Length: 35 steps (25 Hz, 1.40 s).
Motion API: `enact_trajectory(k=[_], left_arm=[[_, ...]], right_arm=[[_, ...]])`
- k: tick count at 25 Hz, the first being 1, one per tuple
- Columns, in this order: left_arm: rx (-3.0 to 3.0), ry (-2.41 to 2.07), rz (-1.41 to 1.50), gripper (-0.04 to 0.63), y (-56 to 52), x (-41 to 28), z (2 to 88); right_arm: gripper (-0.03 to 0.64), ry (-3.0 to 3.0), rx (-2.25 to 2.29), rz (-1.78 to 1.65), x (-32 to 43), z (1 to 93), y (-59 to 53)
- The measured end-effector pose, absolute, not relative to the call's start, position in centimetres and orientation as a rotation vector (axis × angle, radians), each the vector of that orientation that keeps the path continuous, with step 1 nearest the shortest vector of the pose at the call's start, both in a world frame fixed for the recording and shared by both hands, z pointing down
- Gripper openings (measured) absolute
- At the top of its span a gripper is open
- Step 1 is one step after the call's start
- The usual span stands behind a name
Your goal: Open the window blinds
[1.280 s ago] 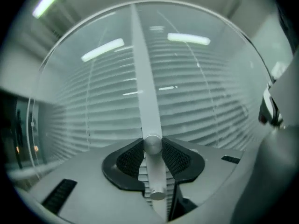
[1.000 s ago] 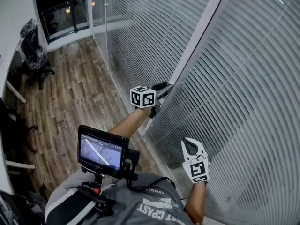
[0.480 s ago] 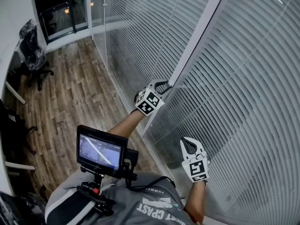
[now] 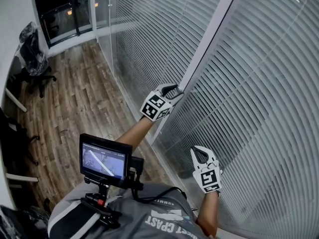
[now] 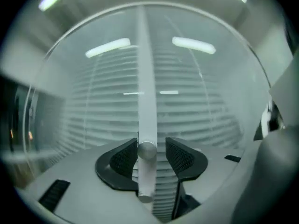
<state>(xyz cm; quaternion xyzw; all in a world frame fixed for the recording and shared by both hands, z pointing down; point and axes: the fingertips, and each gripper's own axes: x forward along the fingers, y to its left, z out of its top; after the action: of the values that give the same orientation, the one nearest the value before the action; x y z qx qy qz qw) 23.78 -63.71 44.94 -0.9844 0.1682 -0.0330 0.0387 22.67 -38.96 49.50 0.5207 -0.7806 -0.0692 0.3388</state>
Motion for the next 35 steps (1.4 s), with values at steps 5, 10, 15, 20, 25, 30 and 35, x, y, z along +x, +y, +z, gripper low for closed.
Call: enact_trajectory(k=[5,10,15,20,25,30,35], left_arm=[[-3.279,0.501,0.072,0.187,-63.3,22.8,45.2],[-3.262,0.554,0.101,0.129,-63.6,23.0,46.5],[-3.093,0.546,0.007,0.127,-63.3,22.6,46.7],[-2.785,0.558,-0.2,0.126,-63.3,23.2,46.9],[-2.289,0.559,-0.412,0.126,-62.9,23.7,46.9],[-1.936,0.532,-0.518,0.126,-62.3,24.0,47.9],[-2.265,0.513,-0.471,0.126,-62.8,24.1,47.8]], right_arm=[[0.006,-2.039,1.358,-0.172,22.0,50.6,-38.4],[0.006,-2.04,1.354,-0.167,21.5,51.6,-38.3],[0.006,-2.036,1.346,-0.174,21.2,52.1,-38.5],[0.005,-2.047,1.336,-0.176,21.1,51.8,-39.1],[0.006,-2.041,1.327,-0.173,21.1,51.7,-39.3],[0.005,-2.048,1.327,-0.165,20.8,52.6,-39.0],[0.006,-2.049,1.324,-0.163,20.9,52.6,-39.1]])
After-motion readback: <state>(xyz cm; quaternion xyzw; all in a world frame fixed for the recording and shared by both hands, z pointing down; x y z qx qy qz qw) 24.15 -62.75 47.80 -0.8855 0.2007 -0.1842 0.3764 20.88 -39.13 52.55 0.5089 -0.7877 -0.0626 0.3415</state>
